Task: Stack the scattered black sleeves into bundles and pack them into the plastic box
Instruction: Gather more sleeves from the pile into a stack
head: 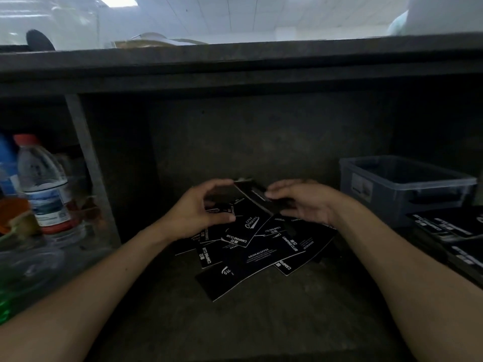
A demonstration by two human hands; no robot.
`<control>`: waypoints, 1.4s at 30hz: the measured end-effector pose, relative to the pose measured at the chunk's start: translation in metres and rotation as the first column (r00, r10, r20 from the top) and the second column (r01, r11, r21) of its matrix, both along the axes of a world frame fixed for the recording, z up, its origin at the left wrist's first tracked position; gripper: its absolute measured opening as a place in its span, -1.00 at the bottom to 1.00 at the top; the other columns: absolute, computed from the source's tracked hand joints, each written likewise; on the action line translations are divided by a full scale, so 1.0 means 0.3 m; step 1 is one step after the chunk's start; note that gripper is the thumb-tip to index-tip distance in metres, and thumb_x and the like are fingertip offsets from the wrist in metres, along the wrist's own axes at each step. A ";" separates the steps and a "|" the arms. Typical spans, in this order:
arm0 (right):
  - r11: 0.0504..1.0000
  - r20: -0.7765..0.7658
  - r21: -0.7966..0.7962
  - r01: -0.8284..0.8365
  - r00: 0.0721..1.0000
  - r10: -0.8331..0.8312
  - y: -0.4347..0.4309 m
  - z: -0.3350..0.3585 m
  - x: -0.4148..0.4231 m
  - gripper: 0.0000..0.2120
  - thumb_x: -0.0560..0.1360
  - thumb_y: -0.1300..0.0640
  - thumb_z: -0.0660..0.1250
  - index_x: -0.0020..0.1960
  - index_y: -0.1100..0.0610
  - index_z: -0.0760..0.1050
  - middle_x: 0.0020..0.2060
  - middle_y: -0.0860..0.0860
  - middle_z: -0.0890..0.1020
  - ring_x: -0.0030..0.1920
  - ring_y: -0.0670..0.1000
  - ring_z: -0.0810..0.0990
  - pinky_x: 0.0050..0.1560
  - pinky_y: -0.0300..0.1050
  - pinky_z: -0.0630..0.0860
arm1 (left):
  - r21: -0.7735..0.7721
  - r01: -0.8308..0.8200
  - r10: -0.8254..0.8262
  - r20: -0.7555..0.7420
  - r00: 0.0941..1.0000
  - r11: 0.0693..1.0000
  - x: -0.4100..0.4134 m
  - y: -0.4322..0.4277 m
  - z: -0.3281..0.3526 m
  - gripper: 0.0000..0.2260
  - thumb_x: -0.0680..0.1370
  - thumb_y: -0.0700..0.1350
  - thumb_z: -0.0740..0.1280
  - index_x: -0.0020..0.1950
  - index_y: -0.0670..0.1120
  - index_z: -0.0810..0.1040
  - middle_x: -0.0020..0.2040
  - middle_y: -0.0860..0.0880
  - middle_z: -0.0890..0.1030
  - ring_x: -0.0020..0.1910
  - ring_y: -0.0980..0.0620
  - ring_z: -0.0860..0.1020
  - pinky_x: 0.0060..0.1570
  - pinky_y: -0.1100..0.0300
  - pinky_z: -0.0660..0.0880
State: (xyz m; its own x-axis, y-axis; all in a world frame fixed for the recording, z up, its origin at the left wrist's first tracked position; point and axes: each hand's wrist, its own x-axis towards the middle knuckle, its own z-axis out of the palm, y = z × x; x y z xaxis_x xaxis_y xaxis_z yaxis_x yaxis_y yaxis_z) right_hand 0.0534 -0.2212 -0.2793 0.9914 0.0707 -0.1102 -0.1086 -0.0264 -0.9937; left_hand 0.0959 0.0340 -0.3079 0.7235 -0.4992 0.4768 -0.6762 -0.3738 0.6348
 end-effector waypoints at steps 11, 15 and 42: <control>0.886 0.301 -0.402 0.230 0.947 -0.110 -0.005 -0.068 0.061 -0.88 0.57 0.24 0.30 -0.04 0.08 0.58 0.01 0.12 0.71 -0.07 0.00 0.67 -0.10 -0.13 0.61 | -0.175 -0.057 0.055 -0.014 0.998 0.983 0.059 0.039 -0.007 -0.77 0.55 -0.34 0.38 0.01 0.00 0.61 -0.14 0.20 0.72 -0.12 0.27 0.65 -0.11 0.36 0.58; 0.635 0.275 -0.764 0.114 0.948 0.161 0.002 -0.103 0.051 -0.56 0.36 -0.08 0.56 0.20 -0.01 0.61 0.12 -0.12 0.63 0.16 -0.10 0.58 0.33 -0.10 0.45 | -0.131 -0.100 0.082 -0.132 0.988 0.986 0.091 0.068 -0.034 -0.76 0.59 -0.33 0.32 0.07 0.00 0.61 -0.16 0.16 0.72 -0.16 0.20 0.67 -0.28 0.35 0.59; 0.717 0.426 -0.662 0.217 0.897 0.121 -0.033 -0.122 0.186 -0.67 0.41 0.22 0.53 0.16 0.07 0.64 0.10 0.00 0.68 0.10 -0.05 0.63 0.27 -0.11 0.50 | -0.384 -0.241 0.230 -0.076 0.970 0.891 0.089 0.055 -0.040 -0.72 0.57 -0.35 0.34 0.12 0.01 0.62 -0.01 0.09 0.68 -0.10 0.26 0.66 -0.07 0.41 0.55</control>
State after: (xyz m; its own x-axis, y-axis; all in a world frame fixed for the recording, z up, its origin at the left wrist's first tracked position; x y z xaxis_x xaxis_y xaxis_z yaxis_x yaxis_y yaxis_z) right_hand 0.1093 -0.2311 -0.3159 0.9468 0.0953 0.3075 0.2803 -0.7139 -0.6417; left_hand 0.1227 0.0506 -0.3200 0.8127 -0.0921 0.5754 -0.5789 -0.2405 0.7791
